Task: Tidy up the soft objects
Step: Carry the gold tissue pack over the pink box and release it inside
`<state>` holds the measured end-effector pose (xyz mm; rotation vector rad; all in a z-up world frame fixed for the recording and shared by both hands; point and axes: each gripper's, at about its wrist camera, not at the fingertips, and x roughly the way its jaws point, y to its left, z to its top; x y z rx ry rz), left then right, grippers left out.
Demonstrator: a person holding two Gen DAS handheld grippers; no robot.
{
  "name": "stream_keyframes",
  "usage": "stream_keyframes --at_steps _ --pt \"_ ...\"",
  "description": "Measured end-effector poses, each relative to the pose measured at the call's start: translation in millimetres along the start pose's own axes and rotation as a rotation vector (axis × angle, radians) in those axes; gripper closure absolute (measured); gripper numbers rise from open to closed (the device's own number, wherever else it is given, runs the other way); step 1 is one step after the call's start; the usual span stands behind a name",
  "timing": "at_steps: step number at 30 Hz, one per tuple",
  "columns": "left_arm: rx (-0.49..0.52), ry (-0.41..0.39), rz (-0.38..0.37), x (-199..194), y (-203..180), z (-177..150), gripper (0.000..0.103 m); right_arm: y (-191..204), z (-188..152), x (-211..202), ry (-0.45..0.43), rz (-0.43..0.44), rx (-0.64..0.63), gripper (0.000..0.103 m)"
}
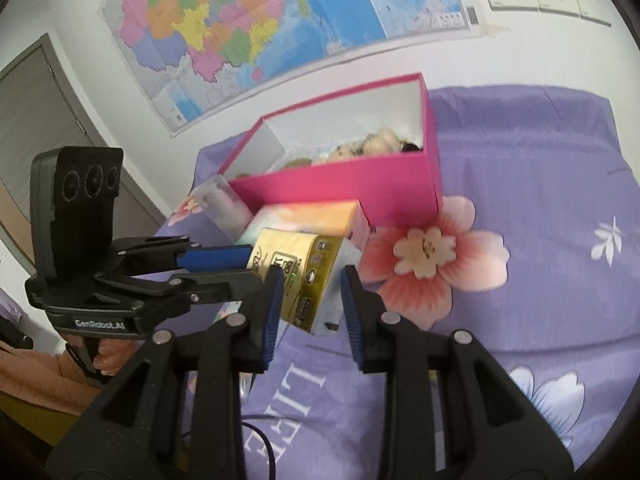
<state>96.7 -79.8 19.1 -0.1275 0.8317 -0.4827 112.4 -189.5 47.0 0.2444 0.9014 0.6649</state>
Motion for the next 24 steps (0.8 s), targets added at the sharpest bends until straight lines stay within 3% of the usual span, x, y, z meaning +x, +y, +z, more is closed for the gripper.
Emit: stream_keyframes --at_steps 24 --pt "-0.024 -0.071 0.091 8.7 29.1 82.6 0.069 -12.8 86.1 19.6 -0.106 0.008 -0.022 0.070"
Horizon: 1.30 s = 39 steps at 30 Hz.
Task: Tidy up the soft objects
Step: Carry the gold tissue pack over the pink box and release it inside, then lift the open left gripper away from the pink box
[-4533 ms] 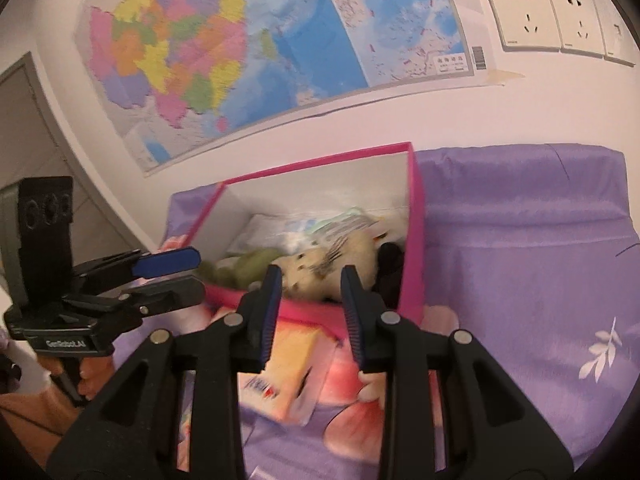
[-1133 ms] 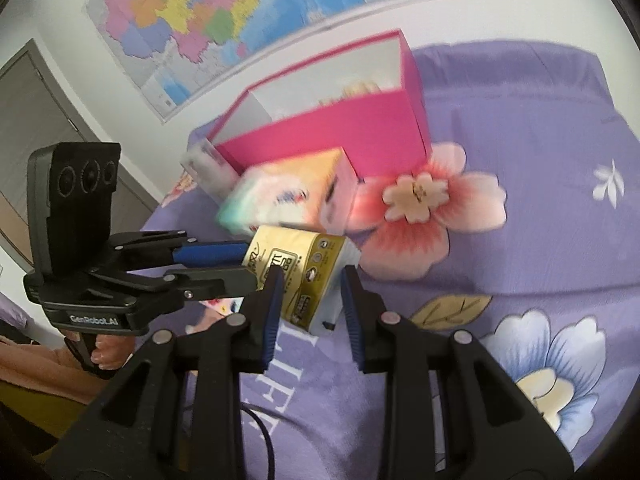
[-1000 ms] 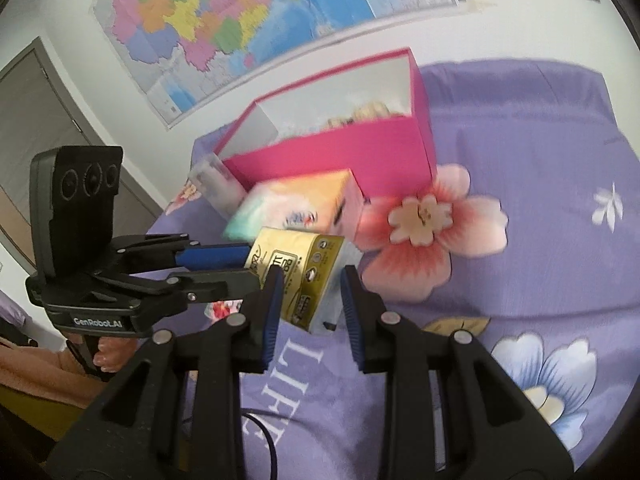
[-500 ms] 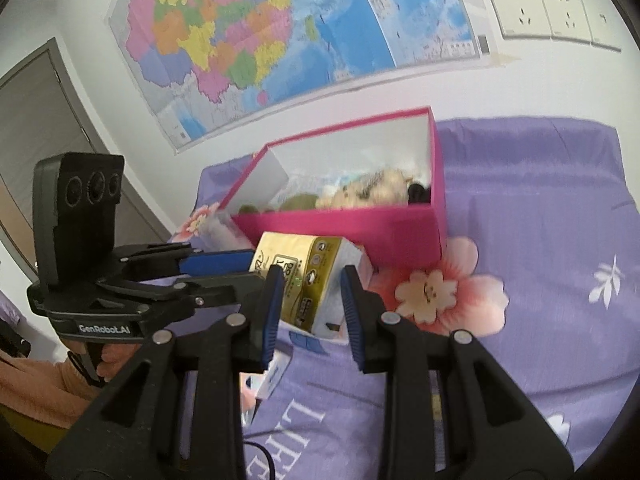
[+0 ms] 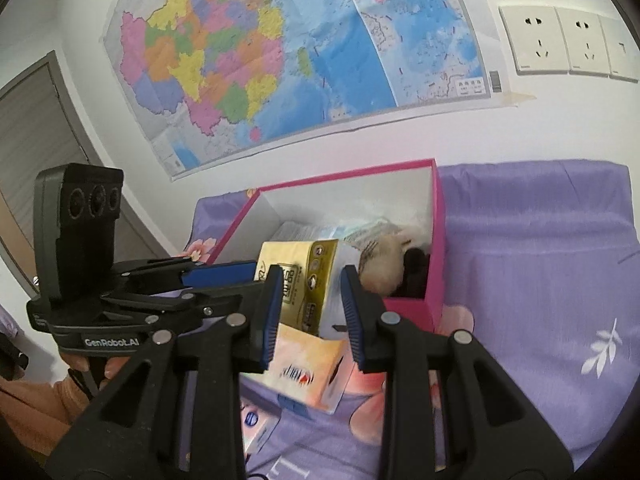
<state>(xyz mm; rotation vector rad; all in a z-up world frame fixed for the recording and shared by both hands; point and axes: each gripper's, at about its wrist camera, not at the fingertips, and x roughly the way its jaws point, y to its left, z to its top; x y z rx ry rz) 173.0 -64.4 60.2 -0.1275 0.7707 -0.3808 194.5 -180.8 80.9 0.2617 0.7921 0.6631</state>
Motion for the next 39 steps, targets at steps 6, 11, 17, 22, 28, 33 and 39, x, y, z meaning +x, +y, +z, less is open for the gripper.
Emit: stream_keyframes --at_steps 6,11,17,22,28,33,39 --pt "-0.019 0.008 0.035 15.8 10.4 21.3 0.069 -13.8 23.1 15.9 -0.018 0.003 0.028 0.070" --pt "-0.041 0.029 0.066 32.3 21.2 35.5 0.069 -25.0 38.4 34.0 -0.012 -0.015 0.043 0.070" --pt "-0.104 0.066 0.102 53.9 38.1 47.0 0.069 -37.3 45.9 60.1 0.023 -0.036 0.063 0.071" --pt "-0.144 0.091 0.117 70.5 45.9 56.8 0.070 -47.5 53.9 74.2 0.025 -0.064 0.092 0.071" --pt "-0.163 0.099 0.125 75.9 48.2 59.3 0.066 -51.7 56.9 71.4 -0.014 -0.126 0.103 0.070" --pt "-0.127 0.050 0.116 57.6 45.1 48.8 0.066 -46.3 45.2 61.5 -0.001 -0.120 0.080 0.070" --pt "-0.084 -0.043 0.097 8.3 45.5 31.1 0.059 -33.4 31.3 41.4 0.008 -0.077 0.061 0.070"
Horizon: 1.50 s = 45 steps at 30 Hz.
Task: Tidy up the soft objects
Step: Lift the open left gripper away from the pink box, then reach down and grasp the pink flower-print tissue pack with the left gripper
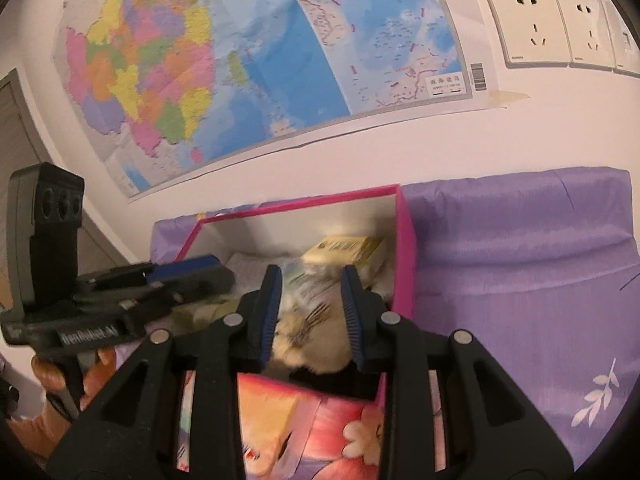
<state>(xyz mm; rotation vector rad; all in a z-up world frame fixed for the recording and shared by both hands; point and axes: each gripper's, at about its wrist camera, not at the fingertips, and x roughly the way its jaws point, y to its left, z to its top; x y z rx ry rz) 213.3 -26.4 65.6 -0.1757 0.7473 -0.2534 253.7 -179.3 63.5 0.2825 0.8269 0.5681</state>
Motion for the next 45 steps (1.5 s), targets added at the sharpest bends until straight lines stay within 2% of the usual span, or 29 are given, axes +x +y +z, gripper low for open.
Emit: stream_keyframes --at_steps 6,14,20,27,35,38,45 --pt "0.010 -0.063 -0.025 -47.6 11.8 -28.0 0.057 18.0 -18.6 -26.9 0.001 0.076 -0.024 0.066" --pt "0.003 -0.039 -0.082 -79.7 21.7 -82.2 0.053 34.9 -53.5 -54.4 0.062 0.175 -0.038 0.066" --pt "-0.017 0.024 -0.110 -81.5 27.6 -133.3 0.053 44.1 -89.6 -64.6 0.147 0.212 -0.050 0.063" --pt "-0.084 0.166 -0.118 -53.0 32.3 -185.9 0.053 46.5 -130.9 -49.2 0.251 0.239 -0.011 0.060" --pt "-0.090 0.214 -0.122 -46.5 27.0 -201.8 0.055 47.0 -165.0 -14.5 0.358 0.244 0.028 0.060" --pt "-0.093 0.225 -0.122 -43.8 26.2 -204.9 0.061 50.8 -173.6 -7.1 0.377 0.264 0.039 0.060" --pt "-0.104 0.250 -0.129 -37.2 24.5 -210.3 0.067 58.0 -183.0 10.3 0.397 0.282 0.052 0.060"
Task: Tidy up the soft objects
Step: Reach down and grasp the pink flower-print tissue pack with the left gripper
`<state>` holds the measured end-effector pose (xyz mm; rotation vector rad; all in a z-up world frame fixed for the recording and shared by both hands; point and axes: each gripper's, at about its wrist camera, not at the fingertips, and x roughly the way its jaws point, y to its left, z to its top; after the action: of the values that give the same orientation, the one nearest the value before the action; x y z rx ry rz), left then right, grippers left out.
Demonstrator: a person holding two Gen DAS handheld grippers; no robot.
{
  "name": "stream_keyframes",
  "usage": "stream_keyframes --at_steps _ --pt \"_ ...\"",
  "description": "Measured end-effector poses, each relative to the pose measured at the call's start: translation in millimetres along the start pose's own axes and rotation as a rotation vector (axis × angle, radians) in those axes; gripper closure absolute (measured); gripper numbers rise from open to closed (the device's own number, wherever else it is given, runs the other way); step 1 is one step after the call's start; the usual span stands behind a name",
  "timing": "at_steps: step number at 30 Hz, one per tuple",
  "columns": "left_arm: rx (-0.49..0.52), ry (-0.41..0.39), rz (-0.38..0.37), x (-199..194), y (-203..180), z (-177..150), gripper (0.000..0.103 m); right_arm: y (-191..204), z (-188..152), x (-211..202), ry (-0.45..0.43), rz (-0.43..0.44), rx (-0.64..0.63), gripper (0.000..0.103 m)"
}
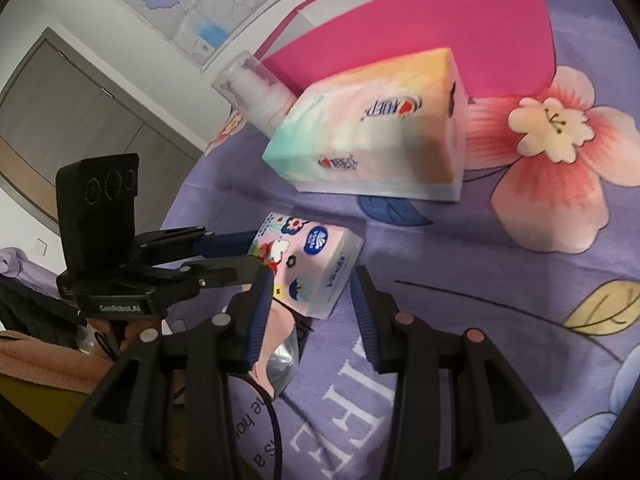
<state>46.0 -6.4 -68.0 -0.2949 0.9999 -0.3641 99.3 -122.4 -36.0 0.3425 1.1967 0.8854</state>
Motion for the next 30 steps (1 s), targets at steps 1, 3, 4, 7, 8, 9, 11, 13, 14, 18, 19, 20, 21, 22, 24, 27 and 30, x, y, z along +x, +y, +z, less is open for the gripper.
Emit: stream_keyframes --at_steps 1,3,4,7,8,9,11,13,14,18,19,20,21,22,24,27,30 --pt "-0.001 0.000 -0.002 -0.1 0.5 -0.2 0.067 0.3 -0.5 1.4 0.000 -0.002 -0.002 0.063" --pt "-0.002 -0.001 -0.013 -0.2 0.6 -0.4 0.069 1.7 -0.8 2.9 -0.001 -0.005 -0.004 0.071" --pt "-0.003 0.000 -0.015 0.3 0.5 -0.4 0.069 1.8 -0.9 3.4 -0.001 -0.005 -0.004 0.074" --pt "-0.007 0.001 -0.015 2.0 0.0 0.5 0.069 2.4 -1.5 4.0 -0.008 -0.020 -0.004 0.075" --pt "-0.009 0.002 -0.017 2.2 -0.4 0.8 0.069 2.6 -1.4 3.7 -0.010 -0.022 -0.004 0.075" --pt "-0.009 0.003 -0.018 3.6 -1.7 2.0 0.069 2.6 -1.5 3.0 -0.012 -0.025 -0.004 0.075" --pt "-0.007 0.001 -0.019 3.5 -2.9 2.5 0.069 5.1 -1.5 2.6 -0.019 -0.032 -0.010 0.075" --pt "-0.003 -0.004 -0.016 2.5 -5.0 3.9 0.069 9.6 -0.1 2.3 -0.028 -0.039 -0.017 0.075" --pt "0.000 -0.007 -0.017 1.9 -5.7 4.8 0.069 10.5 0.2 1.1 -0.033 -0.041 -0.021 0.075" --pt "0.015 -0.024 -0.020 -4.3 -10.1 9.2 0.069 13.7 0.2 -7.2 -0.054 -0.045 -0.030 0.075" --pt "0.018 -0.029 -0.021 -5.5 -11.2 10.4 0.069 15.0 0.8 -9.5 -0.060 -0.046 -0.034 0.075" --pt "0.022 -0.033 -0.022 -6.9 -12.6 11.9 0.069 15.4 0.8 -11.7 -0.066 -0.047 -0.038 0.075" --pt "0.024 -0.036 -0.023 -8.0 -13.3 13.1 0.069 16.5 1.1 -14.9 -0.073 -0.047 -0.042 0.075" --pt "0.026 -0.040 -0.024 -9.1 -14.2 14.3 0.069 17.2 1.1 -18.2 -0.081 -0.048 -0.046 0.075" --pt "0.030 -0.048 -0.027 -12.2 -16.3 17.3 0.069 18.7 2.3 -23.9 -0.093 -0.048 -0.055 0.075" --pt "0.036 -0.060 -0.035 -16.8 -18.6 21.3 0.069 22.9 6.4 -31.6 -0.111 -0.050 -0.071 0.075" --pt "0.038 -0.076 -0.044 -22.4 -20.7 26.8 0.069 27.0 11.1 -38.4 -0.133 -0.051 -0.087 0.075"
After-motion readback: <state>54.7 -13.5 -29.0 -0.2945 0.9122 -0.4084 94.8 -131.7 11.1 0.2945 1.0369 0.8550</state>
